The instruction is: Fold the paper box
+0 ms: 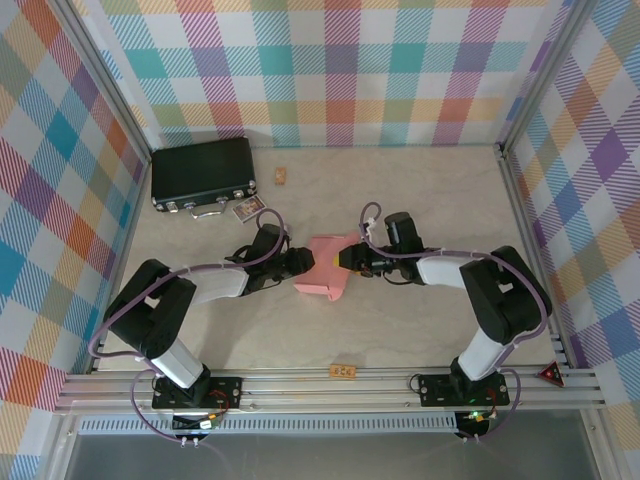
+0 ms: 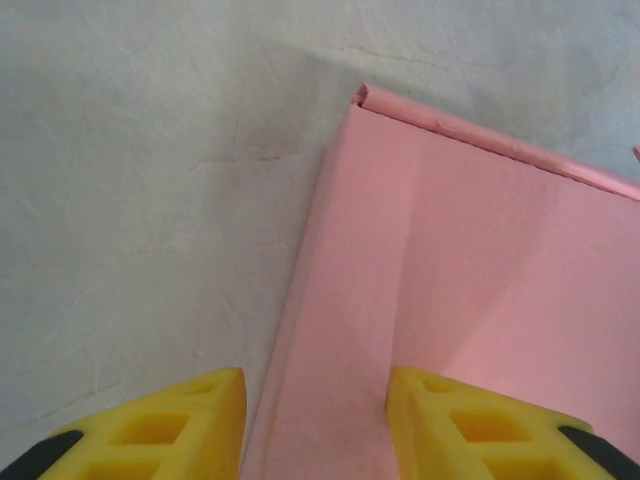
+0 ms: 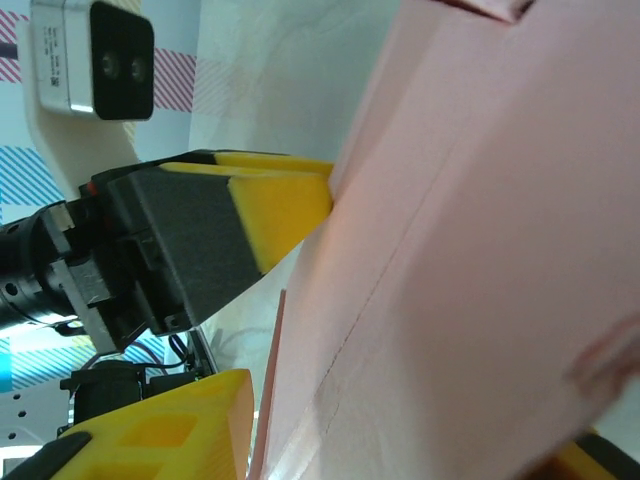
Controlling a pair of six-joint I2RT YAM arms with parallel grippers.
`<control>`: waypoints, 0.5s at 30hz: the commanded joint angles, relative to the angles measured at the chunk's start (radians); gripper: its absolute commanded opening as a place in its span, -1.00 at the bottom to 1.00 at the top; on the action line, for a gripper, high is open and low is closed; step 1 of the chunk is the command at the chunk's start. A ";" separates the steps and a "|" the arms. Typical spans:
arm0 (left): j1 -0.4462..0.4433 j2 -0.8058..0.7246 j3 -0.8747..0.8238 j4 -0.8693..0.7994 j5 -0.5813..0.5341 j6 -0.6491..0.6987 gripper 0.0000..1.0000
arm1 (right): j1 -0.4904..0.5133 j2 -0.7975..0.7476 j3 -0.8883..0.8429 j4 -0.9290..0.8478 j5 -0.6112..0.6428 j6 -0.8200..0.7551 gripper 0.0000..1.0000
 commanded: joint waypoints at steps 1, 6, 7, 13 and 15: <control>-0.006 0.038 -0.022 0.025 0.056 0.003 -0.12 | 0.029 -0.030 0.062 -0.035 -0.017 -0.042 -0.16; 0.002 0.057 -0.020 0.047 0.061 0.002 -0.08 | 0.043 -0.027 0.108 -0.076 -0.003 -0.056 -0.16; 0.004 0.061 -0.020 0.051 0.064 0.001 -0.08 | 0.045 -0.027 0.116 -0.083 0.001 -0.058 -0.16; 0.020 0.088 -0.010 0.075 0.083 0.001 -0.06 | 0.051 -0.016 0.174 -0.147 0.032 -0.076 -0.14; 0.027 0.094 -0.003 0.077 0.089 0.002 -0.06 | 0.052 -0.009 0.201 -0.181 0.047 -0.089 -0.12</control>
